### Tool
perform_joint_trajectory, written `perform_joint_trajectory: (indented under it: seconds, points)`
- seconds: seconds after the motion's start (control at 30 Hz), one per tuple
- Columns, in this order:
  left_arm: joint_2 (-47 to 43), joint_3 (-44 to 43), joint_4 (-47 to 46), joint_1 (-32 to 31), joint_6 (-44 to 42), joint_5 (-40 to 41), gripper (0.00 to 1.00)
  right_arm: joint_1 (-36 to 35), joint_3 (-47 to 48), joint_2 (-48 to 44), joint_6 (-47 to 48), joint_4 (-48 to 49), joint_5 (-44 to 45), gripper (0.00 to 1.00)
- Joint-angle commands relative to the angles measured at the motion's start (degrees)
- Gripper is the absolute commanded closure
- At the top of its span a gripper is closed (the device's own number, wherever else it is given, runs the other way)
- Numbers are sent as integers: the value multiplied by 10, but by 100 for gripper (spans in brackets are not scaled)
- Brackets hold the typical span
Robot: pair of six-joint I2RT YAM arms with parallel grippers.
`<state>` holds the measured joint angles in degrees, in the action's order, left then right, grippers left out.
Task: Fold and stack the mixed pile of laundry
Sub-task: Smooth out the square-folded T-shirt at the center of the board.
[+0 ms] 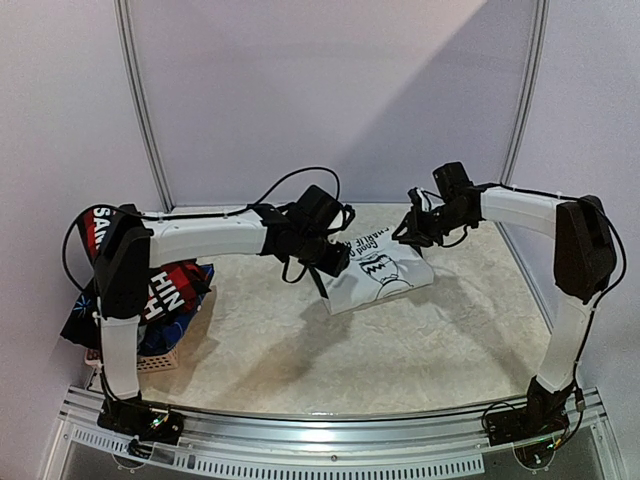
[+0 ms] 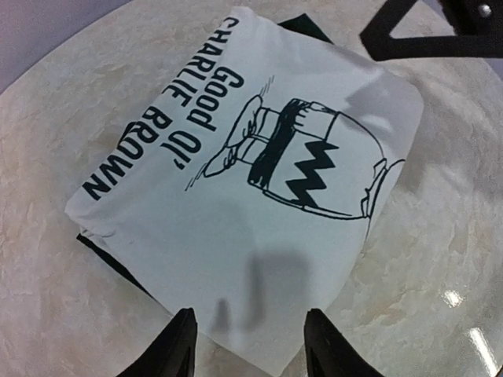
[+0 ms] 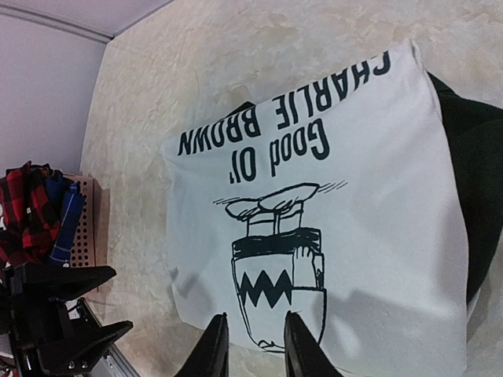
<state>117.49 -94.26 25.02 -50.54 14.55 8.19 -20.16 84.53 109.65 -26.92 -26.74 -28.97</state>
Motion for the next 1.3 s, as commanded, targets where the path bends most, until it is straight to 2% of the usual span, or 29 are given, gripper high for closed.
perform_joint_trajectory:
  seconds: [0.0, 0.43, 0.73, 0.9, 1.03, 1.27]
  points:
    - [28, -7, -34, -13, 0, -29, 54, -2, -4, 25, 9, 16, -26, 77]
    - [82, -6, -48, -31, 9, -49, 59, 0, -46, 63, 11, 12, 28, 83]
    - [86, 62, -58, -32, 9, -40, 62, 13, -118, 77, -3, 28, 104, 86]
    - [76, 98, -53, -32, 6, -17, 64, -1, -171, 53, -35, 36, 137, 87]
    - [44, 130, -39, -32, 2, 18, 65, -38, -203, 20, -73, 19, 170, 87]
    - [-24, 138, 12, -31, -17, 93, 65, -94, -171, -57, -78, -64, 245, 87]
